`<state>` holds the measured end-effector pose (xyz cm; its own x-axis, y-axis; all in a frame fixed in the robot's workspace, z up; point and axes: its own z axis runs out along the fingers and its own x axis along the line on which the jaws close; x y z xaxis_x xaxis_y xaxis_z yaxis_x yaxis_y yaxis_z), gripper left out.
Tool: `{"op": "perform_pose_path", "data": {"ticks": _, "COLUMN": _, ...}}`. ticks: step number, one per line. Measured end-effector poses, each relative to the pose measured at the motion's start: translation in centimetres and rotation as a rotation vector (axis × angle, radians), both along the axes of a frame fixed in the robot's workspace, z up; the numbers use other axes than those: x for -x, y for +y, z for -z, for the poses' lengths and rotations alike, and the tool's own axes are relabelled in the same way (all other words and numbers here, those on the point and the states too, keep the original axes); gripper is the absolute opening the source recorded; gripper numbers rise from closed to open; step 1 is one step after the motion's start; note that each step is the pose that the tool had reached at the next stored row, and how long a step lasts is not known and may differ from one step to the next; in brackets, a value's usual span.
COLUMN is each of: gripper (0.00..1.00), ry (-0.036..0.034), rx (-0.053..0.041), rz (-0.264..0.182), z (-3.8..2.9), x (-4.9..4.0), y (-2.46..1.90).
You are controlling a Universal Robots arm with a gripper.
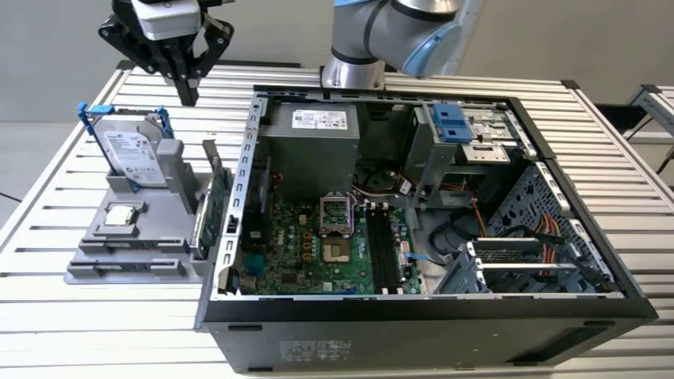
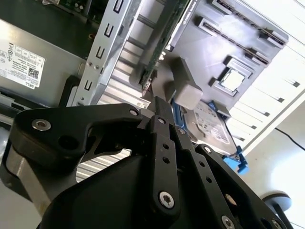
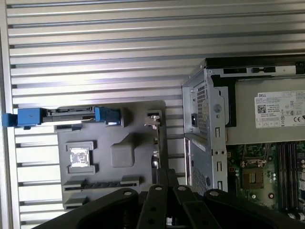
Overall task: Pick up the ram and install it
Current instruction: 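Reach for the ram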
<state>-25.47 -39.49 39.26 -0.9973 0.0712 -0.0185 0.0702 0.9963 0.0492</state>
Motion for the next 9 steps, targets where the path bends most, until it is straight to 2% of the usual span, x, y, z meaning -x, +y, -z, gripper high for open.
{"op": "perform_pose_path", "data": {"ticks": 9, "gripper": 0.00, "ry": 0.0000, "rx": 0.0000, "rz": 0.000, "z": 0.00, "x": 1.21, "y": 0.00}}
